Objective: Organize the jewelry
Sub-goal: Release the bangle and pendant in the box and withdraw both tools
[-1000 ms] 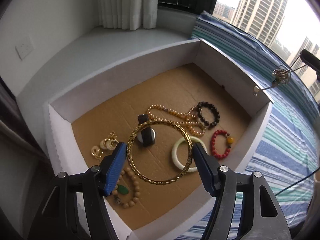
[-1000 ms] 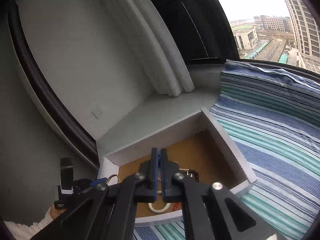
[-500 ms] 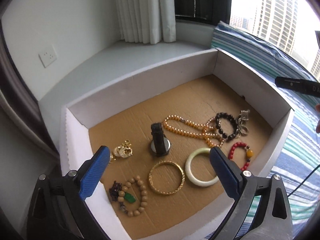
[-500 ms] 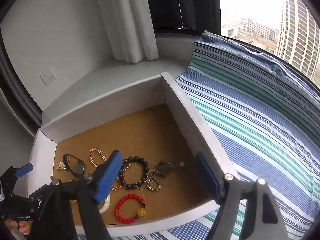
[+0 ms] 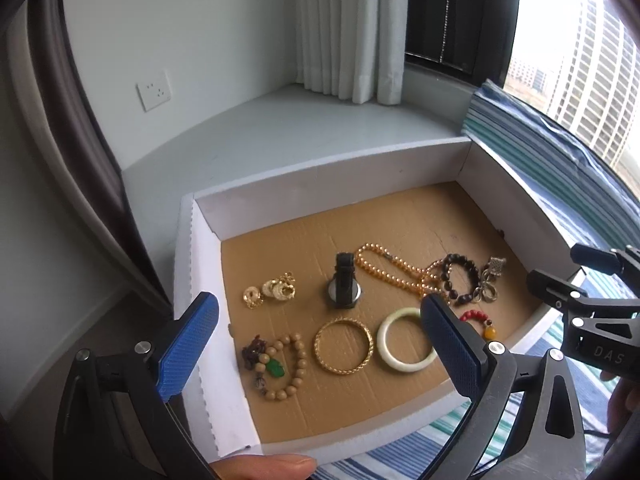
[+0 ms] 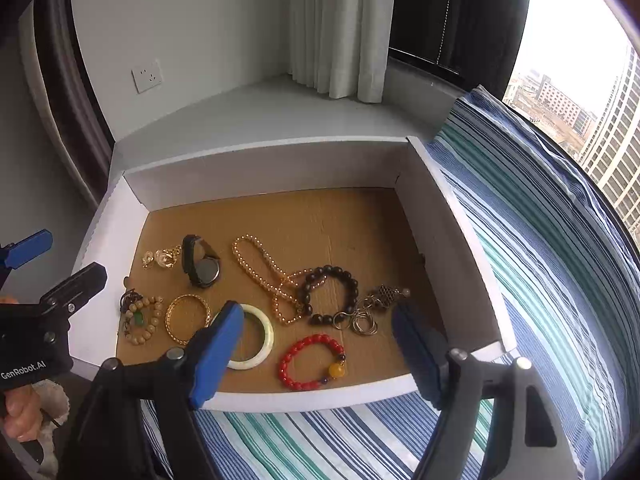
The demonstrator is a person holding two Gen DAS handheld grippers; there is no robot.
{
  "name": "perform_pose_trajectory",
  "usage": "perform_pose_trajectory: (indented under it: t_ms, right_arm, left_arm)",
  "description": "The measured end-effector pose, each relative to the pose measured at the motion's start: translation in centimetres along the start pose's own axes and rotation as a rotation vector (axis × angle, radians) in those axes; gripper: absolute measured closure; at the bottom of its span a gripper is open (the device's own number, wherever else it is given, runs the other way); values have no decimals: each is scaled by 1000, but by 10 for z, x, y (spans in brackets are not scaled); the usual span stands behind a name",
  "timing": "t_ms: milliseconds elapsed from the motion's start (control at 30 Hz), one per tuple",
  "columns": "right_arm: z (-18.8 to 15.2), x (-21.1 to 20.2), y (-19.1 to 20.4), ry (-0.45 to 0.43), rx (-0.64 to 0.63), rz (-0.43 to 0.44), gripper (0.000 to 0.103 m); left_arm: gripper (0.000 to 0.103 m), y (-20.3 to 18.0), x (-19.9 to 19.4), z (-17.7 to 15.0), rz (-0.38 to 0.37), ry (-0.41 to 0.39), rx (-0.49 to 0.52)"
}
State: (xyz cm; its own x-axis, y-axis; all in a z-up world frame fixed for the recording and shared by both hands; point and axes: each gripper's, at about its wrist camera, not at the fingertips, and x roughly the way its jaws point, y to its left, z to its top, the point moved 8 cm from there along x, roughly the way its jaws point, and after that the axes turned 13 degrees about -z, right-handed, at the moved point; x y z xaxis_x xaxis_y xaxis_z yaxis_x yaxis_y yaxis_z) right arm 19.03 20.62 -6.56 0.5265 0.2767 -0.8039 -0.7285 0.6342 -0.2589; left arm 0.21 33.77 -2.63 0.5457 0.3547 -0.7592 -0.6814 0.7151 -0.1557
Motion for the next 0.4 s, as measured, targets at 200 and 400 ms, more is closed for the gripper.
perform_pose_trajectory:
  t_ms: [200, 400]
  right_arm:
    - [-2, 3, 3, -1, 4, -14, 25]
    - [-4, 2, 7, -8, 3, -10, 25]
  left_arm:
    - [2, 6, 2, -2, 1, -7, -32]
    - [2, 6, -2, -1, -4, -48, -38]
